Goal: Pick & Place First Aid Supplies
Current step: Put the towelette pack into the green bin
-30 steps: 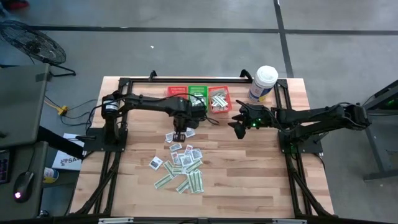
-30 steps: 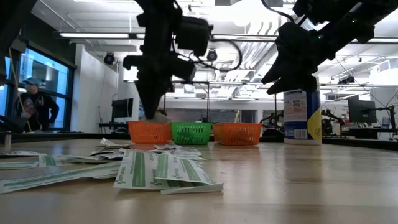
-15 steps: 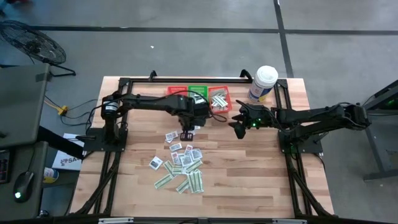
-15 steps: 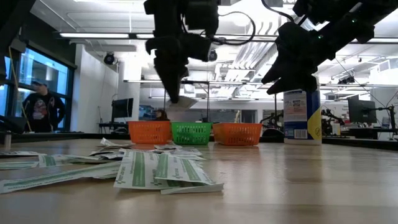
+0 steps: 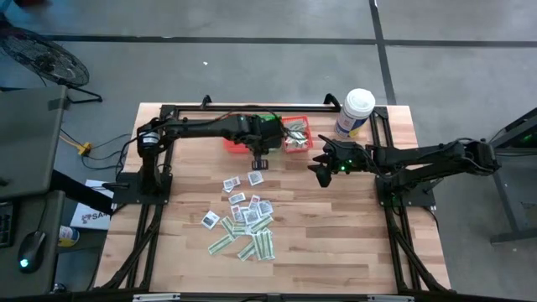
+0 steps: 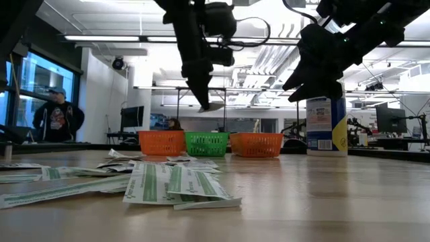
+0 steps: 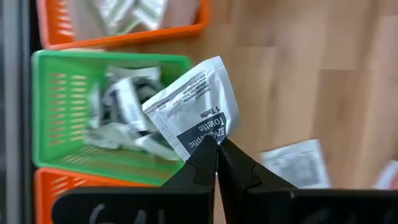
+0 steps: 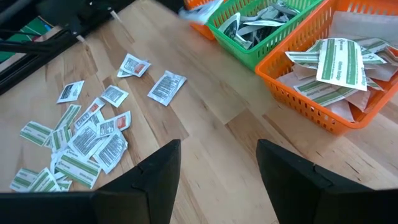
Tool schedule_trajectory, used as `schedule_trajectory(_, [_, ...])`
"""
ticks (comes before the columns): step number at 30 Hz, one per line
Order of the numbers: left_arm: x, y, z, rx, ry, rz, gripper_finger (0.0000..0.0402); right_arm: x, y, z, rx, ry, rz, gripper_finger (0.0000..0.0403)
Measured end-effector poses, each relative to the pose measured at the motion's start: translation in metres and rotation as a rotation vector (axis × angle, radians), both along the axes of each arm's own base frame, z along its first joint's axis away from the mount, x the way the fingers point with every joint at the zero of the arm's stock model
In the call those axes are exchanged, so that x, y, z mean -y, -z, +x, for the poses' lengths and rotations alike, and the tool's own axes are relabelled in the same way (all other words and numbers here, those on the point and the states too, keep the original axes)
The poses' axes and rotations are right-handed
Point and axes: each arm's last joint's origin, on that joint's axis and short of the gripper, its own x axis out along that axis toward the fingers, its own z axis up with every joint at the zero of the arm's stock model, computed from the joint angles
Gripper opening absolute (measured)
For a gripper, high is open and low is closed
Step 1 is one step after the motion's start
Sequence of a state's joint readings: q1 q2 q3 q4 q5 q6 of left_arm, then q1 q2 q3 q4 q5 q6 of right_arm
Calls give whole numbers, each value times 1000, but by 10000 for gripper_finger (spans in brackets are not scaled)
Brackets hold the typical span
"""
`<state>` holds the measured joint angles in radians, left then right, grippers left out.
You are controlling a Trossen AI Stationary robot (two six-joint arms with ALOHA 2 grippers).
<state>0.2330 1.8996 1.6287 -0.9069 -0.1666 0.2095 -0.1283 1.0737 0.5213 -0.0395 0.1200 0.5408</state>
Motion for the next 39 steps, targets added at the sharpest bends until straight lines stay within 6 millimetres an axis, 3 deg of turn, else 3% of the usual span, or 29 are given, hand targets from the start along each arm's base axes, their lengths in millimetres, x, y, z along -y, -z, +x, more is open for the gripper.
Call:
schedule_trajectory(10, [-58,-2,-11,83,-88,-12,0,0,0,0,-3,4,-14,204])
schedule_trajectory(17, [-89,14,-13,158,-250,-160,0,1,0,0,-3,21,-17,204])
schedule_trajectory(27, [-99,36,-9,135,-282,-231,18,2,0,0,-1,52,-22,204])
schedule_trajectory(39, [-99,38,-9,128,-284,-231,122,1,0,0,8,53,13,204])
